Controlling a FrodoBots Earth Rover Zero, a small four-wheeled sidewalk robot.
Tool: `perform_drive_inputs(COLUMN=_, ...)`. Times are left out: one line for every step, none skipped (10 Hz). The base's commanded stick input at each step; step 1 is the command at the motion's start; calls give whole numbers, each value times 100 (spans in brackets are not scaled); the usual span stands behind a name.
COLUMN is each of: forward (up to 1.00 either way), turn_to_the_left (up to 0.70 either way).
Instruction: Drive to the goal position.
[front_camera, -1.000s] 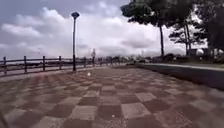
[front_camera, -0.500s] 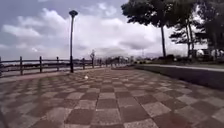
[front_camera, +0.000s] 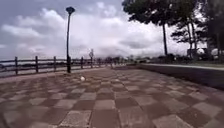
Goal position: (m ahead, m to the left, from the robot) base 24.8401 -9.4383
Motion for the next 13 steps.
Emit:
perform_drive_inputs(forward=85, turn_to_the_left=0)
perform_drive_inputs(forward=85, turn_to_the_left=0)
perform_drive_inputs(forward=85, turn_to_the_left=0)
perform_drive_inputs(forward=85, turn_to_the_left=0)
perform_drive_inputs(forward=85, turn_to_the_left=0)
perform_drive_inputs(forward=85, turn_to_the_left=0)
perform_drive_inputs(forward=85, turn_to_the_left=0)
perform_drive_inputs(forward=85, turn_to_the_left=0)
perform_drive_inputs(forward=85, turn_to_the_left=0)
perform_drive_inputs(forward=85, turn_to_the_left=0)
perform_drive_inputs(forward=85, turn_to_the_left=0)
perform_drive_inputs(forward=85, turn_to_the_left=-1)
perform_drive_inputs(forward=85, turn_to_the_left=-14)
